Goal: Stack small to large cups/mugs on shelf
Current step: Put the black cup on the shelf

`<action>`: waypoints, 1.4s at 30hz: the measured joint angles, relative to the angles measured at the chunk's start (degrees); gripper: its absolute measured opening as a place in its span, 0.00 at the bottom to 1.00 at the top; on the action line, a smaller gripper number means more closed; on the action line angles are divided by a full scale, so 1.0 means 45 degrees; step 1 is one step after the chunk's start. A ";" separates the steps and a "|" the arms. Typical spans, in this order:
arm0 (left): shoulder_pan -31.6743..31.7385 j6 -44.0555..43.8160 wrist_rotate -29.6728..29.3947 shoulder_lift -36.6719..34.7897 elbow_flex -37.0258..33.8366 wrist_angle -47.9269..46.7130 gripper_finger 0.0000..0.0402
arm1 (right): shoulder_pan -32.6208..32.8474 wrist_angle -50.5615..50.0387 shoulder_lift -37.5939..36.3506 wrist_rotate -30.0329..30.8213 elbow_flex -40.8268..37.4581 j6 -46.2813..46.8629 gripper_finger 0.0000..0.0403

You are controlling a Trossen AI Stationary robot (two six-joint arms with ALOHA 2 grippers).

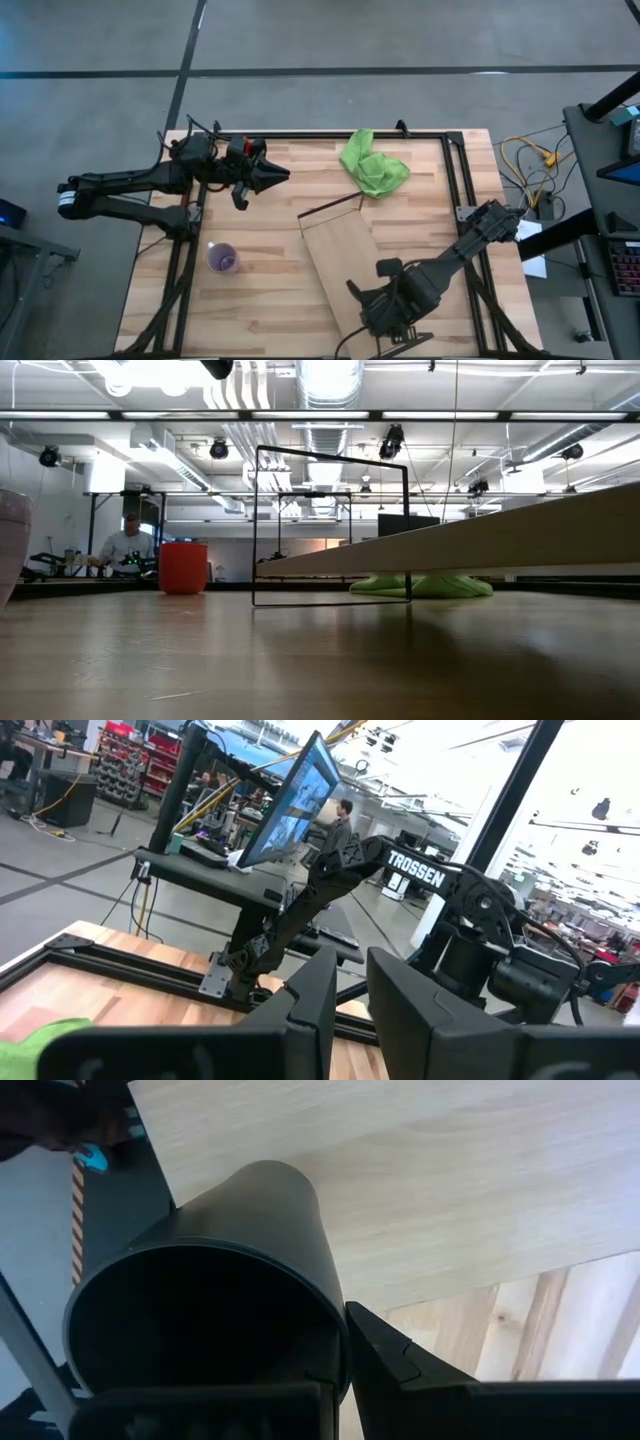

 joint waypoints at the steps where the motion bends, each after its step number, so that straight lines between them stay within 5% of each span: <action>1: 0.0000 0.0000 0.0000 0.0003 0.0000 -0.0012 0.12 | 0.0021 -0.0009 0.0000 -0.0066 0.0000 0.0000 0.02; 30: -0.0003 0.0005 0.0000 0.0003 -0.0015 -0.0019 0.12 | 0.0136 0.0342 0.0500 -0.0243 -0.0005 0.0000 0.02; 42: -0.0003 0.0005 0.0000 0.0003 -0.0015 -0.0010 0.12 | 0.0136 0.0434 0.0495 -0.0243 -0.0005 0.0000 0.16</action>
